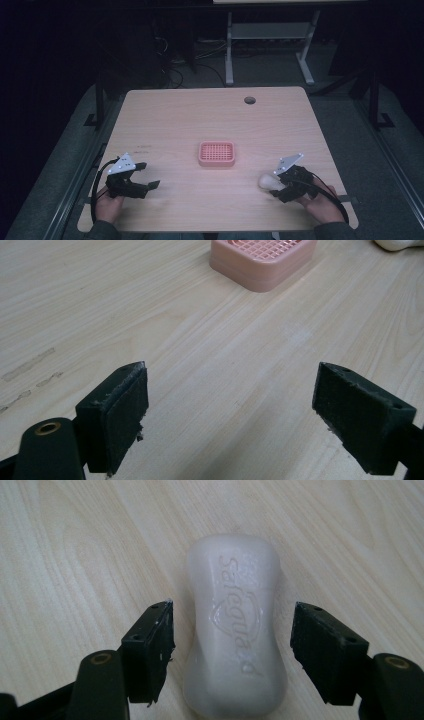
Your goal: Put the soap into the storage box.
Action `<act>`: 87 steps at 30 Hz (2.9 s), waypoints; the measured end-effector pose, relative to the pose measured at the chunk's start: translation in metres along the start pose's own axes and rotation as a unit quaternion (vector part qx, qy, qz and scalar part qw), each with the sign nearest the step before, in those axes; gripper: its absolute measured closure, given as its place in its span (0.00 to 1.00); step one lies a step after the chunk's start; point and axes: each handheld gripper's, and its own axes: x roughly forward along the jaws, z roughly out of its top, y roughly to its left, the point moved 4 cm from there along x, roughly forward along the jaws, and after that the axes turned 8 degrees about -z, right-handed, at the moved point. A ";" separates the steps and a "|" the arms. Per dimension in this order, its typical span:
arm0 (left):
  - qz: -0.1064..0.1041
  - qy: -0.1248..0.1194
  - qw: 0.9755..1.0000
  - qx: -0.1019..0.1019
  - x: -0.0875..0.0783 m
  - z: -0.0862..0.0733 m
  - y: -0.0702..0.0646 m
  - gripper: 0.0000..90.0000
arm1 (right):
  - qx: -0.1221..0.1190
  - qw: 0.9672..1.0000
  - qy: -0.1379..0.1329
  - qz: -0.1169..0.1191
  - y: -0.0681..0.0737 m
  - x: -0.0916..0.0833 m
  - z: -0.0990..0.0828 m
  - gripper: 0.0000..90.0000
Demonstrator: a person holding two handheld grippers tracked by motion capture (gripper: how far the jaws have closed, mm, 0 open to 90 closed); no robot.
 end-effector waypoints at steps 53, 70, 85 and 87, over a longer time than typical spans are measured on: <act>0.001 -0.004 1.000 -0.001 -0.001 0.000 0.000 0.16 | -0.001 1.000 0.005 0.023 0.000 0.010 0.008 0.54; 0.002 -0.004 1.000 0.001 -0.002 0.000 0.000 0.16 | -0.042 0.999 -0.003 0.031 0.000 0.011 0.049 0.54; 0.000 0.000 1.000 0.005 0.000 0.000 0.000 0.16 | -0.078 0.995 -0.018 0.052 -0.008 0.016 0.095 0.54; 0.000 0.000 1.000 0.005 0.000 0.000 0.000 0.16 | -0.081 0.995 -0.019 0.056 -0.008 0.018 0.100 0.54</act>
